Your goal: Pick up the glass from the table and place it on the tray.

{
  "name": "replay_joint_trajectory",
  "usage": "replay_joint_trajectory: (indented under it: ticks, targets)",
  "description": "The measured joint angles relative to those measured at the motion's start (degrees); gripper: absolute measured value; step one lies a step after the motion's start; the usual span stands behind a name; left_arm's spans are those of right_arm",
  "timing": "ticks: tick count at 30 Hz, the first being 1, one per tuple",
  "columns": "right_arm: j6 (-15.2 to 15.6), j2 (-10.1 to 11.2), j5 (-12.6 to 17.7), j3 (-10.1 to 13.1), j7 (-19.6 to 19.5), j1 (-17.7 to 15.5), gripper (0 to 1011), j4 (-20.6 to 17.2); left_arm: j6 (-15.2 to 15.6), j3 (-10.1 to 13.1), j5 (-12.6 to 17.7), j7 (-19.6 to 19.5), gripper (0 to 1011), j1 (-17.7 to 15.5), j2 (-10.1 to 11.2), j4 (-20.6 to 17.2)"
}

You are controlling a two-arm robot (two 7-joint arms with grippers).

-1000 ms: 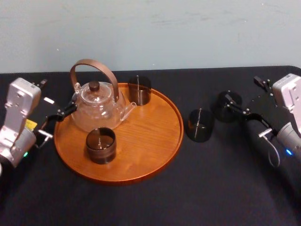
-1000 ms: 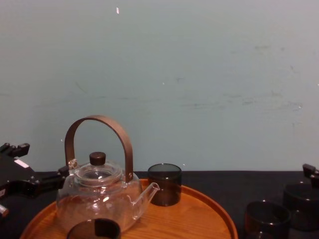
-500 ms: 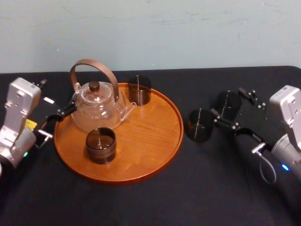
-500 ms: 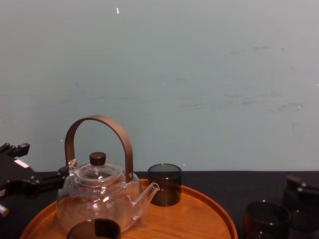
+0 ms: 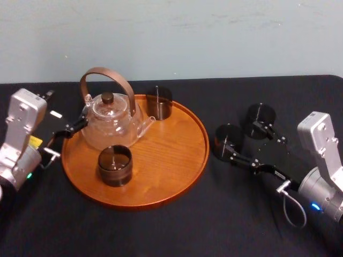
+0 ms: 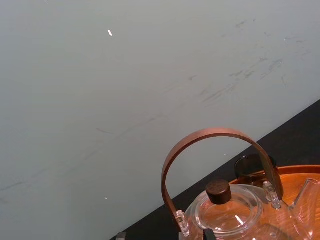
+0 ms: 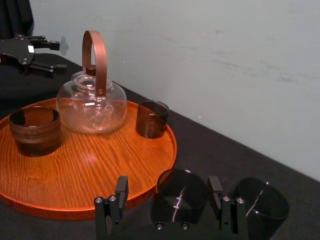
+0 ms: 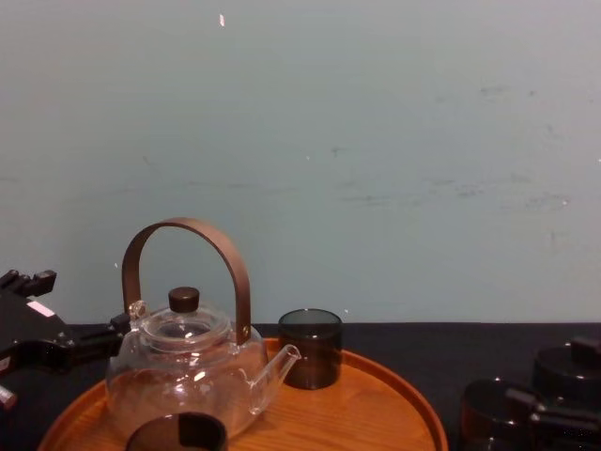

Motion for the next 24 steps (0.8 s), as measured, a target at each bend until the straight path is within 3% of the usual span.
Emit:
replay_joint_trajectory:
  ticks: [12, 24]
  targets:
    - [1.3, -1.7, 1.1, 0.9, 2.4, -0.2, 1002, 3.0, 0.0, 0.0, 0.0, 0.0, 1001, 0.0, 0.0, 0.0]
    - [2.0, -2.8, -0.3, 2.6, 2.4, -0.9, 1002, 3.6, 0.0, 0.0, 0.0, 0.0, 1001, 0.0, 0.0, 0.0]
